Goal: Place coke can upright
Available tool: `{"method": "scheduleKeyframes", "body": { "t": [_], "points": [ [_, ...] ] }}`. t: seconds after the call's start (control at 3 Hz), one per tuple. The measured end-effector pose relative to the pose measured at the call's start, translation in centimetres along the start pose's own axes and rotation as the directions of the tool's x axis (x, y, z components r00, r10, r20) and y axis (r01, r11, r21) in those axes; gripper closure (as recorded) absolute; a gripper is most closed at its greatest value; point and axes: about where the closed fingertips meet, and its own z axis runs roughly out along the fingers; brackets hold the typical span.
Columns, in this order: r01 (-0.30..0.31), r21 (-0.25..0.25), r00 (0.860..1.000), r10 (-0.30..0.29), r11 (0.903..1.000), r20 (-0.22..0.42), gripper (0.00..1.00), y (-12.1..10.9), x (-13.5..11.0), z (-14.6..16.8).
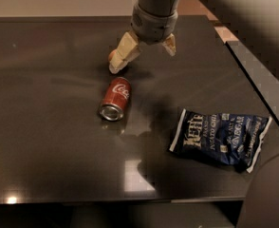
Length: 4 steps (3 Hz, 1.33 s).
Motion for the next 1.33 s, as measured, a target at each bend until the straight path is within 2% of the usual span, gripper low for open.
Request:
{"method": "scheduleKeyframes", "body": {
  "t": [0.67, 1.0, 1.33],
  "points": [
    [0.019, 0.0, 1.0, -0.019, 0.9998, 0.023, 0.0, -1.1, -0.3, 0.1],
    [-0.021, 0.02, 0.997, 0.023, 0.9996, -0.073, 0.0, 1.1, -0.8, 2.1],
    [-0.103, 0.033, 0.985, 0.106, 0.9942, -0.134, 0.0, 3.2, -1.4, 4.0]
  ]
}}
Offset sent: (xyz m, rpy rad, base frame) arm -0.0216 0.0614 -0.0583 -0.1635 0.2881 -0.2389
